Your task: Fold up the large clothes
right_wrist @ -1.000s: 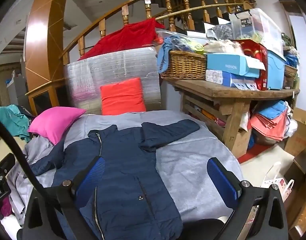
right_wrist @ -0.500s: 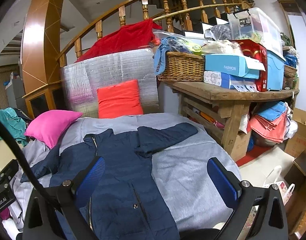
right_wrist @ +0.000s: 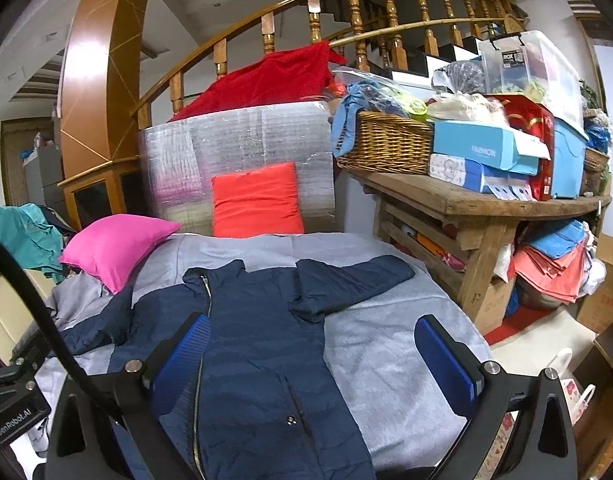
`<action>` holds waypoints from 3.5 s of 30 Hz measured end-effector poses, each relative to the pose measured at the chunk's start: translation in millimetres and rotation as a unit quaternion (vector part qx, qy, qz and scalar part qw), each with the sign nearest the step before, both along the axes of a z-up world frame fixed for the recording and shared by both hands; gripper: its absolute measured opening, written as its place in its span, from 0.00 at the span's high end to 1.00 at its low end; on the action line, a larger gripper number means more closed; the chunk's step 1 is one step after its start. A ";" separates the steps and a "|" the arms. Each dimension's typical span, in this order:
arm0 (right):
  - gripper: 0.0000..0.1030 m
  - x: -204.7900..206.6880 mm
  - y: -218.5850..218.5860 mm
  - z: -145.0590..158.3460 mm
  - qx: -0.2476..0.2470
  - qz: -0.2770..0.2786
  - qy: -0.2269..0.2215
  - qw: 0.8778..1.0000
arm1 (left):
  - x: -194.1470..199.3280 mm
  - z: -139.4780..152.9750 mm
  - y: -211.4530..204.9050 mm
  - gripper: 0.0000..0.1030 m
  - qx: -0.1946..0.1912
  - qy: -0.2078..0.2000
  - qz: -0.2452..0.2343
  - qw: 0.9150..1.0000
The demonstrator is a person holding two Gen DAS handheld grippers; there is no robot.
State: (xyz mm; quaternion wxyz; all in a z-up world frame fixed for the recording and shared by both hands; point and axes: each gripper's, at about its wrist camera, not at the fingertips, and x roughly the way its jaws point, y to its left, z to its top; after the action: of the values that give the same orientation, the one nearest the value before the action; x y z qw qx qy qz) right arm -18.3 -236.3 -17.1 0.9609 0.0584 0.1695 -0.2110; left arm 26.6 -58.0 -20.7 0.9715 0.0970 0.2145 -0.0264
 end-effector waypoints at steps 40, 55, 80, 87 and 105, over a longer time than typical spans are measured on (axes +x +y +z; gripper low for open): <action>0.00 120.5 0.5 -30.0 0.029 0.026 0.036 0.999 | 104.3 -45.1 26.3 0.00 0.011 0.049 0.055 0.997; 0.01 242.4 -322.1 -191.3 0.478 -0.029 -0.002 0.878 | 287.6 -215.8 -13.0 0.00 0.013 0.274 0.055 0.960; 0.84 308.8 -301.4 -183.4 0.455 0.031 -0.010 0.890 | 300.9 -222.4 -21.5 0.00 0.005 0.277 0.036 0.960; 0.82 281.9 -207.7 -168.4 0.478 0.129 0.002 0.869 | 282.2 -175.5 -12.0 0.00 -0.016 0.159 0.045 0.986; 0.70 228.8 -304.3 -305.7 0.698 -0.059 -0.060 0.711 | 297.9 -190.4 -7.3 0.00 -0.072 0.216 0.038 0.973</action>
State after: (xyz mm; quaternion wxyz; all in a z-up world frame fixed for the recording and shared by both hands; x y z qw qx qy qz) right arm 210.5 -540.6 -322.8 0.6403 0.7348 0.2069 -0.0853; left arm 324.6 -65.3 -211.0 0.9068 0.0110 0.4207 -0.0249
